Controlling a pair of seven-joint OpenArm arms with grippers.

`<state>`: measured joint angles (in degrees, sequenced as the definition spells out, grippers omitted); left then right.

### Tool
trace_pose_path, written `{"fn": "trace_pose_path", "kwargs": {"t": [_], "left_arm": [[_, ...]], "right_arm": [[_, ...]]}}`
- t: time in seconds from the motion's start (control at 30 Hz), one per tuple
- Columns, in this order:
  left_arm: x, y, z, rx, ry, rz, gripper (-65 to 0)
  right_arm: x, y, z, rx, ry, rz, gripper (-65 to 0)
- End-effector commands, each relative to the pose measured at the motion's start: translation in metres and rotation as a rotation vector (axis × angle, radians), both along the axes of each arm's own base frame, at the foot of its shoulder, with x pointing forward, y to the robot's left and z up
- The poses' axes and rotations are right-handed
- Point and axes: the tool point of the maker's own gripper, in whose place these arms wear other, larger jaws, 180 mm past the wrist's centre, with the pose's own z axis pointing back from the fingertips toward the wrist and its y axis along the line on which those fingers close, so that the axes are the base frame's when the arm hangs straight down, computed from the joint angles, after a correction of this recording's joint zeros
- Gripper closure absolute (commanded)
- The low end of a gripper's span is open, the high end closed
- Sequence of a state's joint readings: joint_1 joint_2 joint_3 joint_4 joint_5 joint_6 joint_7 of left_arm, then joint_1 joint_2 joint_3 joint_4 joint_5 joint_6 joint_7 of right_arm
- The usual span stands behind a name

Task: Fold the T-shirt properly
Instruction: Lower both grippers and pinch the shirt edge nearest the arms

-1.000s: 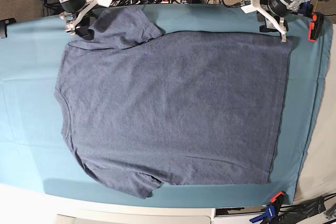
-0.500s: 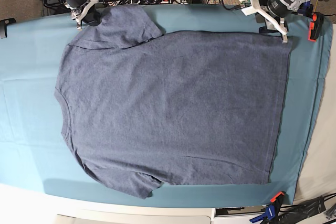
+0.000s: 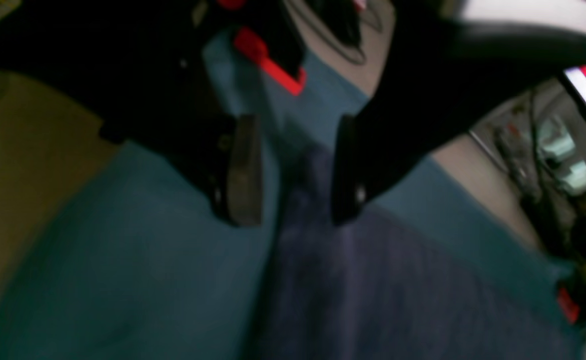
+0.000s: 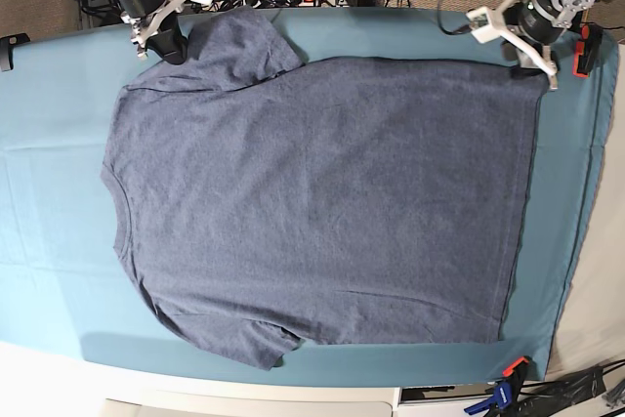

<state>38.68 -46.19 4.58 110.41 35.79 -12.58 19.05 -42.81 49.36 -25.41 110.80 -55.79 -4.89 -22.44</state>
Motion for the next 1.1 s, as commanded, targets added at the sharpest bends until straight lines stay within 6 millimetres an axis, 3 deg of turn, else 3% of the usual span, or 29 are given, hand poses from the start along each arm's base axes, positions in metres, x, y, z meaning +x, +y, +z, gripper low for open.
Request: {"fn": "trace_pose_path", "kwargs": {"t": [0.0, 0.1, 0.23, 0.63, 0.87, 1.07], "left_arm": [[0.006, 0.012, -0.001, 0.032, -0.006, 0.007, -24.7], [0.010, 0.034, -0.016, 0.062, 0.017, 0.036, -24.7], [0.011, 0.045, -0.025, 0.070, 0.031, 0.049, -24.8], [0.010, 0.039, -0.021, 0.039, 0.034, 0.078, -24.7], [-0.004, 0.022, -0.018, 0.004, 0.060, 0.053, -24.7], [-0.002, 0.015, -0.014, -0.014, 0.050, 0.039, -24.7]], "right_arm": [[0.005, 0.002, 0.010, 0.005, -0.041, 0.017, 0.0], [0.007, 0.002, 0.011, 0.007, -0.053, 0.018, 0.0], [0.008, 0.002, 0.012, 0.007, -0.053, 0.017, 0.0], [0.007, 0.002, 0.011, 0.019, -0.044, 0.002, 0.0], [0.011, 0.002, 0.012, 0.027, -0.049, -0.006, 0.0], [0.019, 0.003, 0.015, 0.036, -0.073, -0.020, 0.0]]}}
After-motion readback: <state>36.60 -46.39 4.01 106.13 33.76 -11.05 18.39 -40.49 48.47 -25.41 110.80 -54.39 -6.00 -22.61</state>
